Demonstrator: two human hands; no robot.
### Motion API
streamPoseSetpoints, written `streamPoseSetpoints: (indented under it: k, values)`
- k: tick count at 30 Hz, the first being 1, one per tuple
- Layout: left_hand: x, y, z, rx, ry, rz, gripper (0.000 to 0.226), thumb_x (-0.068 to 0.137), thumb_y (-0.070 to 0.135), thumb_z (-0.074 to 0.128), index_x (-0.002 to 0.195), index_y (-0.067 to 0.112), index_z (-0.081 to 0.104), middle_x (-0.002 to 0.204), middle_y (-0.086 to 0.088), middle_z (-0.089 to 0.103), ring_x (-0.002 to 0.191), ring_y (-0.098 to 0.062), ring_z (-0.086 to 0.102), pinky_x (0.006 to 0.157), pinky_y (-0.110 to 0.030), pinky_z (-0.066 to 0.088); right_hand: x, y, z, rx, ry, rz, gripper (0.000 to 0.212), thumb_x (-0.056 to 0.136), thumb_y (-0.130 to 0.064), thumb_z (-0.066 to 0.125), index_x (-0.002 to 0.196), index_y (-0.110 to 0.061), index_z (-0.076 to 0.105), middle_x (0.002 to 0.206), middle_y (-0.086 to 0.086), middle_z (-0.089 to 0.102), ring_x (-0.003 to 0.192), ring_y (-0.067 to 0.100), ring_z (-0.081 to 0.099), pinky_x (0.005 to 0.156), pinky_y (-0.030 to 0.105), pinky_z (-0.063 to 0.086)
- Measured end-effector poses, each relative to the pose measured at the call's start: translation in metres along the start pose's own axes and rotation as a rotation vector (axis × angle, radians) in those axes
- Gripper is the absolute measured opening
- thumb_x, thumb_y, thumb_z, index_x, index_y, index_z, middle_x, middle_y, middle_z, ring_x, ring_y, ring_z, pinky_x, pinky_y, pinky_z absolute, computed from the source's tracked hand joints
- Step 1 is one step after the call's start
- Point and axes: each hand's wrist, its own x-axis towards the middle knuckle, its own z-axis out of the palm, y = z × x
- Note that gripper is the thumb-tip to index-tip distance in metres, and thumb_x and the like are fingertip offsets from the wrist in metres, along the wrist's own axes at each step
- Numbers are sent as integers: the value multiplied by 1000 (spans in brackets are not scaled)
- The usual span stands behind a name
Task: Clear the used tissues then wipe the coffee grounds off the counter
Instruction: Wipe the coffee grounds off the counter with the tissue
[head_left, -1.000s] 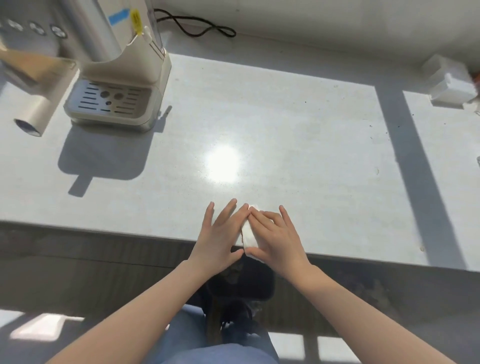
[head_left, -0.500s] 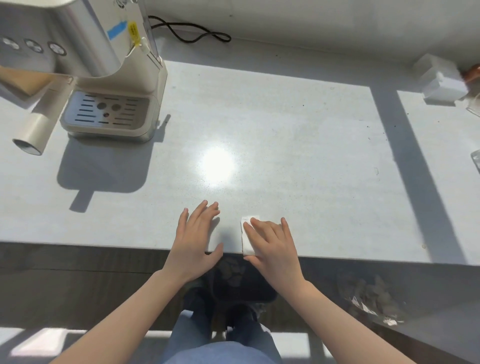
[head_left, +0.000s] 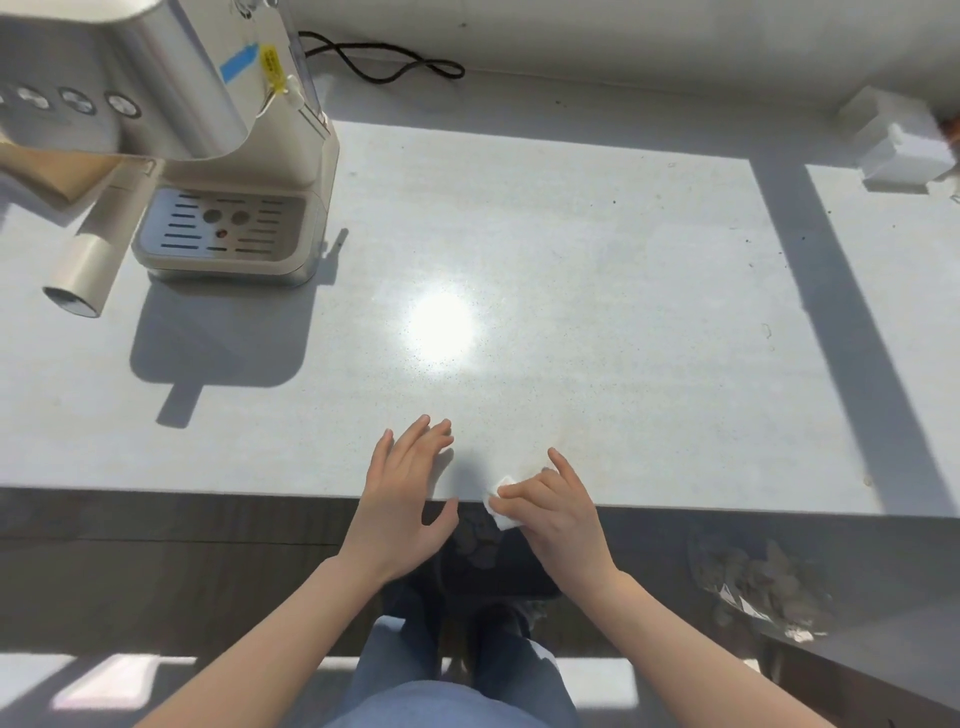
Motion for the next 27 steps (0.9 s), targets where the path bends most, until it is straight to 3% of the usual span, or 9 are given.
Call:
streamPoseSetpoints:
  k: [4, 8, 10, 12, 15, 18, 22, 27]
  values:
    - [-5, 8, 3, -36, -41, 29, 65, 79, 29, 59, 140, 21, 37, 147, 12, 40, 145, -5, 14, 121, -42, 7, -11, 7, -24, 19, -78, 148, 37, 63, 9, 80, 82, -22, 75, 68, -8, 63, 62, 18, 56, 112, 44, 28]
    - [1, 26, 11, -89, -65, 61, 63, 81, 39, 58, 138, 23, 38, 148, 14, 36, 145, -4, 13, 121, -40, 3, -14, 11, -56, 117, -145, 566, 16, 80, -21, 73, 74, -36, 72, 65, -18, 56, 81, 2, 51, 113, 42, 21]
    - [10, 38, 16, -108, -118, 78, 63, 82, 46, 57, 139, 25, 38, 148, 15, 36, 144, -4, 14, 120, -38, 1, -5, 7, -68, 320, -79, 704, 12, 80, -34, 68, 68, -36, 70, 68, -16, 63, 86, 2, 51, 101, 40, 33]
    - [22, 52, 21, -148, -176, 87, 62, 82, 50, 61, 137, 27, 43, 143, 16, 42, 142, -4, 20, 120, -35, 1, 10, 2, -78, 540, -22, 797, 11, 76, -34, 69, 65, -35, 68, 73, -17, 67, 82, 4, 54, 80, 33, 42]
    - [42, 74, 25, -262, -219, 43, 41, 80, 51, 59, 111, 25, 63, 116, 13, 64, 122, -5, 47, 118, -33, 5, 25, -2, -84, 800, -25, 916, 15, 76, -17, 75, 68, -28, 69, 74, -8, 69, 75, 9, 62, 66, 27, 49]
    - [56, 85, 25, -354, -207, -47, 43, 73, 54, 49, 82, 16, 66, 84, 5, 69, 91, -10, 60, 116, -33, 14, 31, 1, -86, 827, -5, 971, 12, 75, -19, 77, 69, -23, 68, 69, -2, 68, 67, 10, 64, 59, 23, 50]
    - [65, 81, 25, -262, -190, -19, 26, 80, 41, 67, 96, 22, 74, 108, 11, 70, 116, -6, 52, 116, -39, 13, 31, 9, -85, 805, 9, 997, 10, 76, -22, 77, 69, -24, 70, 69, 1, 67, 68, 14, 62, 65, 33, 50]
    - [74, 85, 27, -150, -157, 27, 23, 87, 41, 63, 95, 23, 76, 131, 14, 60, 133, -7, 38, 117, -37, 11, 31, 16, -83, 785, -8, 1023, 10, 74, -29, 79, 69, -25, 71, 69, 1, 66, 61, 4, 53, 60, 25, 44]
